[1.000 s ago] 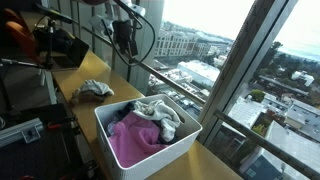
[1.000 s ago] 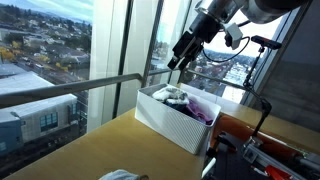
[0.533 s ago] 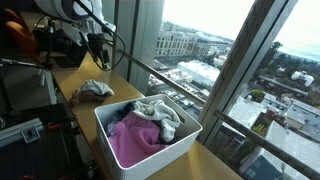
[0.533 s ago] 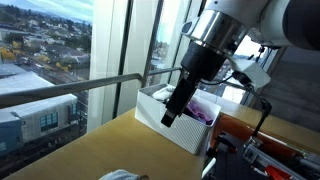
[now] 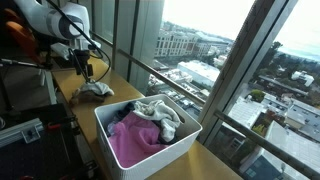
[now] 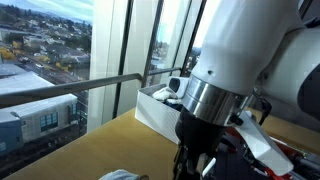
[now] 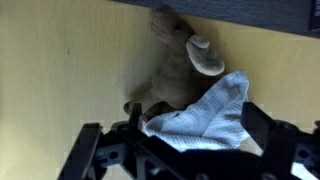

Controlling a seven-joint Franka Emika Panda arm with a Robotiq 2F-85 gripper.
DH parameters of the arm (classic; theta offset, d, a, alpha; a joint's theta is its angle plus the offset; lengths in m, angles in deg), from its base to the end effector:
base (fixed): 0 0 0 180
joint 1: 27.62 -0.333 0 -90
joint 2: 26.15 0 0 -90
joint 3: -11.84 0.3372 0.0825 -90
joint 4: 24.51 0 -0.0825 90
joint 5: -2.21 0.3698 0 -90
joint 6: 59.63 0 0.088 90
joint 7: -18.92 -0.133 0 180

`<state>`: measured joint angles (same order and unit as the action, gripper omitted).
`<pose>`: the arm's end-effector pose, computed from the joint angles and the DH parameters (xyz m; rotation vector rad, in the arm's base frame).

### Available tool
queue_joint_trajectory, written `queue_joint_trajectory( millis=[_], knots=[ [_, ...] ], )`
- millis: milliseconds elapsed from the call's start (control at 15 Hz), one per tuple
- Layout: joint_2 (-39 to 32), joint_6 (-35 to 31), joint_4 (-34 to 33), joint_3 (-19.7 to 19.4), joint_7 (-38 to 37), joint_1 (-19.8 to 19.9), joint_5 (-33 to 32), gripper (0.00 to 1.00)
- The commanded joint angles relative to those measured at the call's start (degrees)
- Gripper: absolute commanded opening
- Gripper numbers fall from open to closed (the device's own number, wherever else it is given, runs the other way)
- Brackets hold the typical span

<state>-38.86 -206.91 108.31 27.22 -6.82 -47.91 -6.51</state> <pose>0.4254 0.3070 0.2595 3.1057 0.4572 0.0776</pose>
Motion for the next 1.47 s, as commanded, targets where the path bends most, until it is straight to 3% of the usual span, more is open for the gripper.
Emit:
queue_joint_trajectory(
  millis=[0,467,933,1000,1067,1200,1400],
  knots=[
    [-6.7,-3.6,-3.4,-2.9,-1.6,-2.6,-4.9,1.0],
    [-19.6,-8.4,-11.5,-9.3,0.3,-6.8,-6.9,1.0],
    [-27.0,-8.5,-16.6,-9.6,3.4,-6.5,-3.5,1.0],
    [-27.7,-8.4,-17.3,-9.6,3.9,-6.2,-3.1,0.96],
    [-28.3,-8.3,-18.0,-9.8,4.2,-6.0,-2.7,0.74],
    [-28.9,-8.2,-18.9,-9.8,5.2,-5.3,-1.7,0.69],
    [-29.1,-7.7,-20.0,-9.7,6.8,-4.3,0.0,0.47]
  ],
)
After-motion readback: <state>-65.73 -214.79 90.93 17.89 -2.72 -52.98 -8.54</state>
